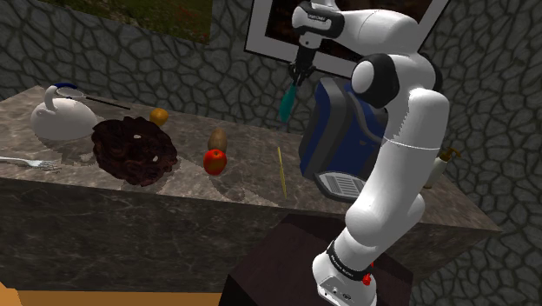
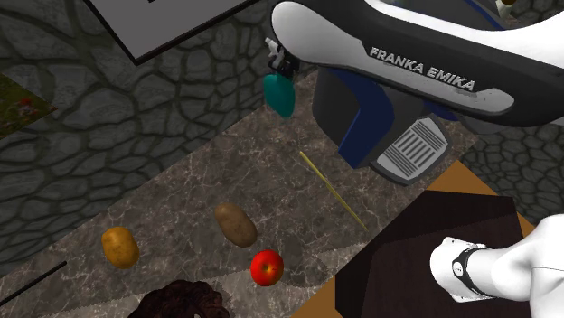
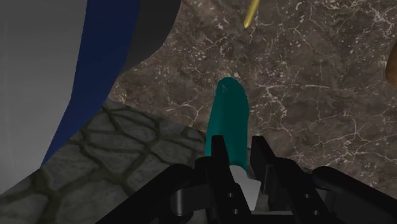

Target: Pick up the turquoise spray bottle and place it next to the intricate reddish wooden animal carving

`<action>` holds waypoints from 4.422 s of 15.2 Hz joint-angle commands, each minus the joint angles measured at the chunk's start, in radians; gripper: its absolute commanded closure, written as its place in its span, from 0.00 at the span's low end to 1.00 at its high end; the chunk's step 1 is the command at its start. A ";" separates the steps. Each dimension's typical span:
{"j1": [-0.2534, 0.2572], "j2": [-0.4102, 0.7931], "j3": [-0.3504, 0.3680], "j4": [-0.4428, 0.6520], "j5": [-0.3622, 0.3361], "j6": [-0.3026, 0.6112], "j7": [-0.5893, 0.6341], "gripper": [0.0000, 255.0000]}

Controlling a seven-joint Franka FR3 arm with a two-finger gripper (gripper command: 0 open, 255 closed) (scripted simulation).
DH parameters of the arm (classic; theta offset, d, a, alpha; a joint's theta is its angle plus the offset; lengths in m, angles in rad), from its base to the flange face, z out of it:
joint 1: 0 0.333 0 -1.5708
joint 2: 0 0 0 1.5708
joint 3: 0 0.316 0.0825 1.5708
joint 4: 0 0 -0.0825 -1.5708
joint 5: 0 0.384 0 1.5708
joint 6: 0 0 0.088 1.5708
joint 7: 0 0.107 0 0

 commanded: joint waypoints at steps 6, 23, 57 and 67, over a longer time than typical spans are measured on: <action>-0.012 0.035 -0.001 0.148 0.010 -0.114 -0.009 1.00; 0.145 -0.117 0.053 0.051 -0.055 -0.179 0.184 1.00; 0.611 -0.024 0.373 0.197 -0.149 -0.315 0.939 1.00; 0.600 -0.089 0.373 -0.036 -0.141 -0.148 0.954 1.00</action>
